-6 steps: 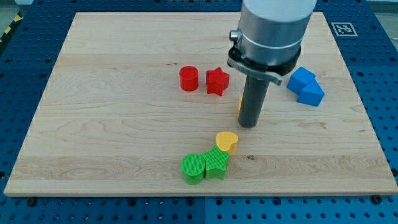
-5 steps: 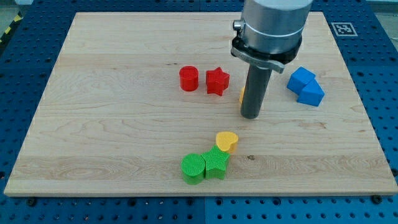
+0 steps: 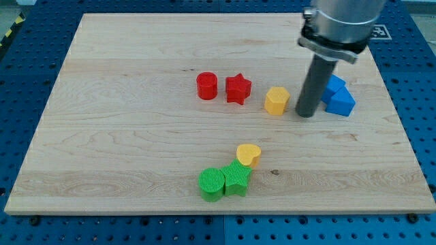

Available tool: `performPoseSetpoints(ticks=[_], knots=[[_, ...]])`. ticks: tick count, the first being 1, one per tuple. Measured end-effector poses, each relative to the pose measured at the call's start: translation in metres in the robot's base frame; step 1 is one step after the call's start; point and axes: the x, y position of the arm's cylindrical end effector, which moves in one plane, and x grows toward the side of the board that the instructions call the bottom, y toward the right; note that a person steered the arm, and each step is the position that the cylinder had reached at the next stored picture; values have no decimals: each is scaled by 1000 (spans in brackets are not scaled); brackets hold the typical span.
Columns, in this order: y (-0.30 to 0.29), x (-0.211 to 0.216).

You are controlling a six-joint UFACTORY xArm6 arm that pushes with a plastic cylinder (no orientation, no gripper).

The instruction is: Push the yellow hexagon into the red star

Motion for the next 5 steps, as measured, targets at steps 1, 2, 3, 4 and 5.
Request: performPoseSetpoints(ticks=[1,2,3,4,5], knots=[[-25,-9],[-27,-38],[-9,-18],[19,42],[20,102]])
